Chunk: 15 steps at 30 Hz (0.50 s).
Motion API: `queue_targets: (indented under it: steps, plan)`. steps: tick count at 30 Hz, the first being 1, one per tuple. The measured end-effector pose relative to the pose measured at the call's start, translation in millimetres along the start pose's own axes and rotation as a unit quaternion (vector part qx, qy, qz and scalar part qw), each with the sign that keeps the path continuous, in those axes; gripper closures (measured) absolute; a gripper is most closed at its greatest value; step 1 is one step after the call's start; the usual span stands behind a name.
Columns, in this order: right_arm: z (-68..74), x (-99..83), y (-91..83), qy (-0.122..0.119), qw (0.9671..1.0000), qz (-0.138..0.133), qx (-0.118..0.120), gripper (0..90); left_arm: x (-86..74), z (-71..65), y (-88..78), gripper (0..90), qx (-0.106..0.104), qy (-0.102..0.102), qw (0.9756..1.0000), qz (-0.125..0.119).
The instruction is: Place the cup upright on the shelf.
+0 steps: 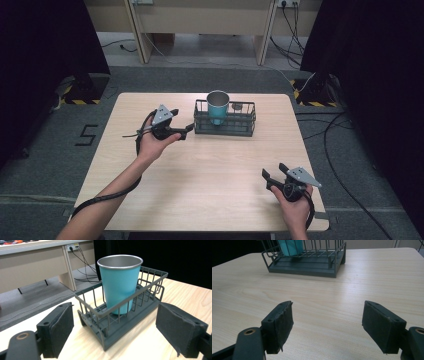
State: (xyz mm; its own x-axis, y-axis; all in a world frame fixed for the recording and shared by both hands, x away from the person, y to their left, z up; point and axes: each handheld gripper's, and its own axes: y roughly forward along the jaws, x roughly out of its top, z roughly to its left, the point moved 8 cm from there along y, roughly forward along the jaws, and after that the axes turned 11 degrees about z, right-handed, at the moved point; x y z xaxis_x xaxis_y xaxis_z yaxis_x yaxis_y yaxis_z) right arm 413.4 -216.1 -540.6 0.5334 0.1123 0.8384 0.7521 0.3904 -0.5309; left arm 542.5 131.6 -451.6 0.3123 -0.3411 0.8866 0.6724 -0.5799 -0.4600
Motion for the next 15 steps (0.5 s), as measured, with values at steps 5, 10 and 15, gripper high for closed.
queue_targets:
  steps: [5,10,15]
  plan:
    - [0.1,-0.1,-0.3,0.003,1.0000,-0.001,0.000,25.6,-7.5,1.0,-9.5,14.3,0.001,-0.003,1.0000,-0.002]
    - [0.0,-0.1,-0.4,0.003,1.0000,-0.001,0.000,25.7,-17.8,3.0,-20.0,14.3,0.005,-0.005,1.0000,-0.002]
    - [0.0,-0.1,-0.3,0.004,1.0000,-0.001,0.000,25.7,-36.4,5.7,-30.8,14.3,0.009,-0.009,0.9999,0.005]
